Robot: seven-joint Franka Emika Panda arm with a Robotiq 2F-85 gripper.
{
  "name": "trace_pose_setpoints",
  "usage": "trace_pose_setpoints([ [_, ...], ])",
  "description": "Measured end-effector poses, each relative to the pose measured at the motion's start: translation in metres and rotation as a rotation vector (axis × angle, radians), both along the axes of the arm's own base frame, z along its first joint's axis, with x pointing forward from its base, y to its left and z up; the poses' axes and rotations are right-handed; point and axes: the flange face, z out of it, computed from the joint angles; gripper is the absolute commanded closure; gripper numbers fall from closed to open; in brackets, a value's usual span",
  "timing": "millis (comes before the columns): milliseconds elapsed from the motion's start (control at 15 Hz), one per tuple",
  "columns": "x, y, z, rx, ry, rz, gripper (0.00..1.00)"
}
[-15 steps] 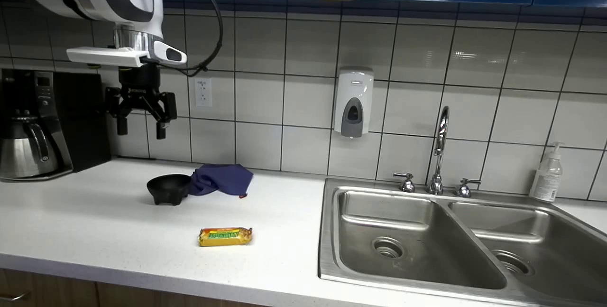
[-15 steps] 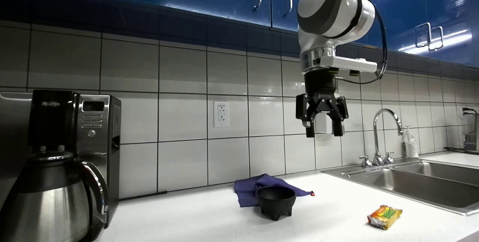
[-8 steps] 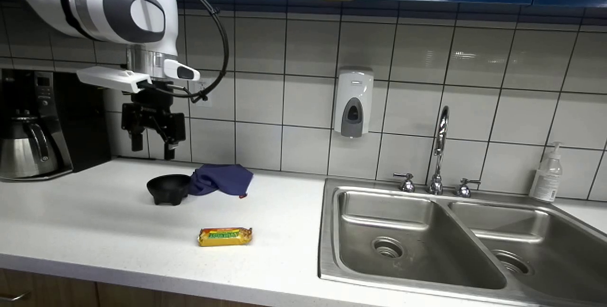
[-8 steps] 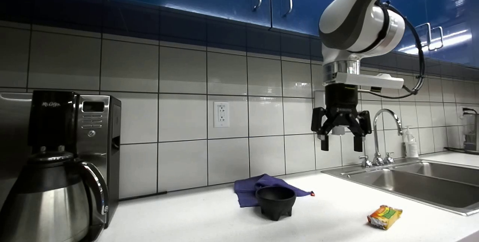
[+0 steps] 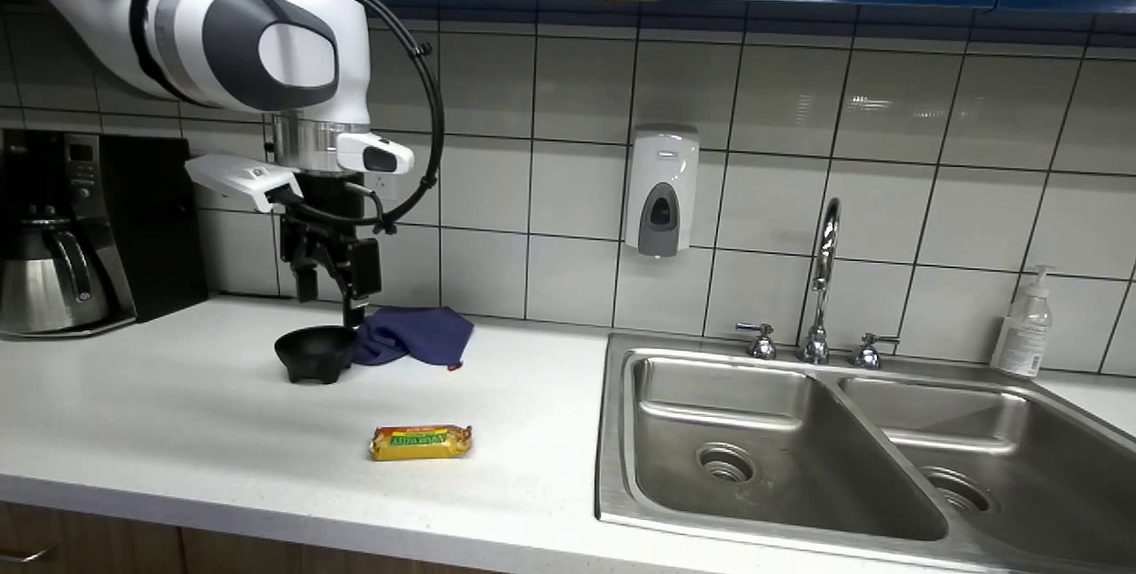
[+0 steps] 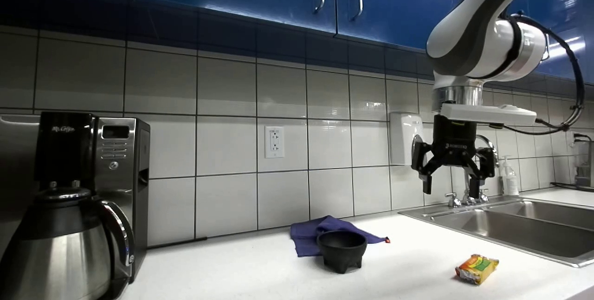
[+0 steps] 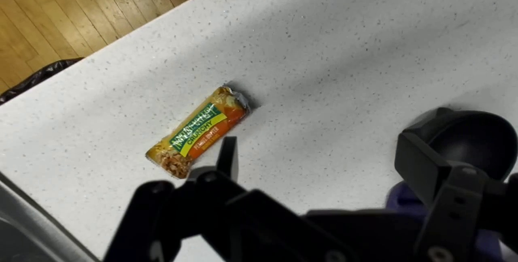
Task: Put the candy bar into the black bowl
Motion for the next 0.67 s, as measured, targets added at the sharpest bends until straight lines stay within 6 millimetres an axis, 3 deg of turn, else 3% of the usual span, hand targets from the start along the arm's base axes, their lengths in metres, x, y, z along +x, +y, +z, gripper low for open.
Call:
trace_pose_setpoints([
  [667, -0.019, -0.041, -0.032, 0.003, -0.002, -0.235, 0.0],
])
